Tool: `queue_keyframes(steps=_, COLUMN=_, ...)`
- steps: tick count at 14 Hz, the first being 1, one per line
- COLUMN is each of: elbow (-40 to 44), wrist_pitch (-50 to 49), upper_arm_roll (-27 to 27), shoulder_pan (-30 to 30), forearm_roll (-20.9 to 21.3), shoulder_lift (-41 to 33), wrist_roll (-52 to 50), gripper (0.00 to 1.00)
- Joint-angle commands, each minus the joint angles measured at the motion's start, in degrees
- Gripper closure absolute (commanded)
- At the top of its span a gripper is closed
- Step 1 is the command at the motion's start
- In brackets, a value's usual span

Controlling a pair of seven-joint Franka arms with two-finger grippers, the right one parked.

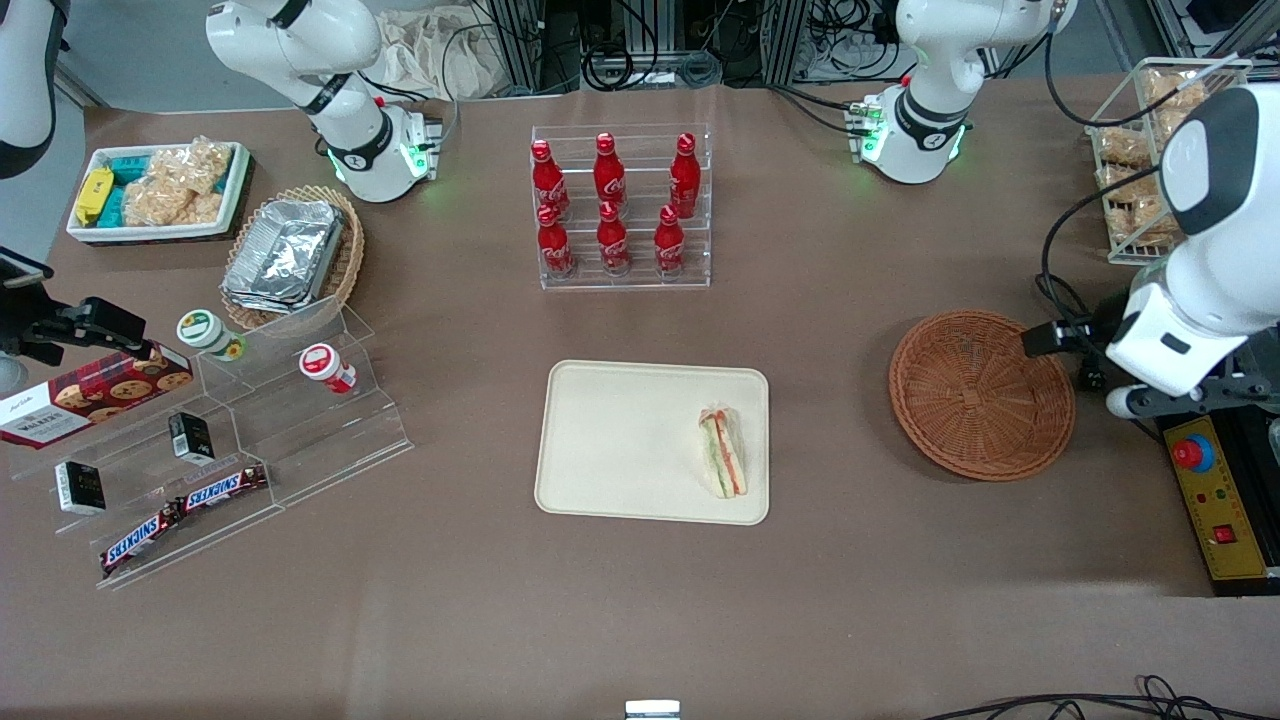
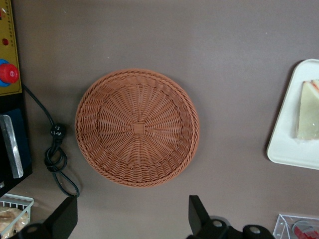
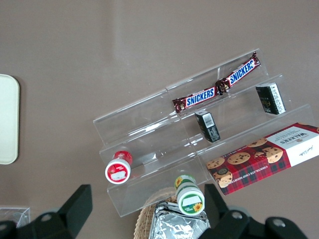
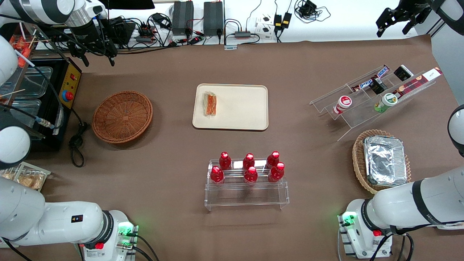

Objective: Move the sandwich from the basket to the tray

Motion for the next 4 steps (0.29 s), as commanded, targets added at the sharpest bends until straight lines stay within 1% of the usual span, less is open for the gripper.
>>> queue_keyframes(steps=1, elbow=-10.3, wrist_pitch=6.2, upper_arm_roll=1.0, shoulder_pan=-0.7, forearm_roll=-1.0, shoulder_lift=-7.7, wrist_roll=1.3, gripper=0.00)
queue_keyframes(steps=3, elbow=-7.1, wrist_pitch=5.2, upper_arm_roll=1.0, shoulder_pan=-1.2, forearm_roll=-0.6, shoulder_lift=-5.1, wrist_roll=1.4, gripper=0.00)
queue_keyframes(steps=4, elbow=-4.2, wrist_pitch=3.3, upper_arm_roll=0.9, shoulder_pan=-1.5, forearm_roll=-0.2, shoulder_lift=-3.2, wrist_roll=1.4, gripper=0.00)
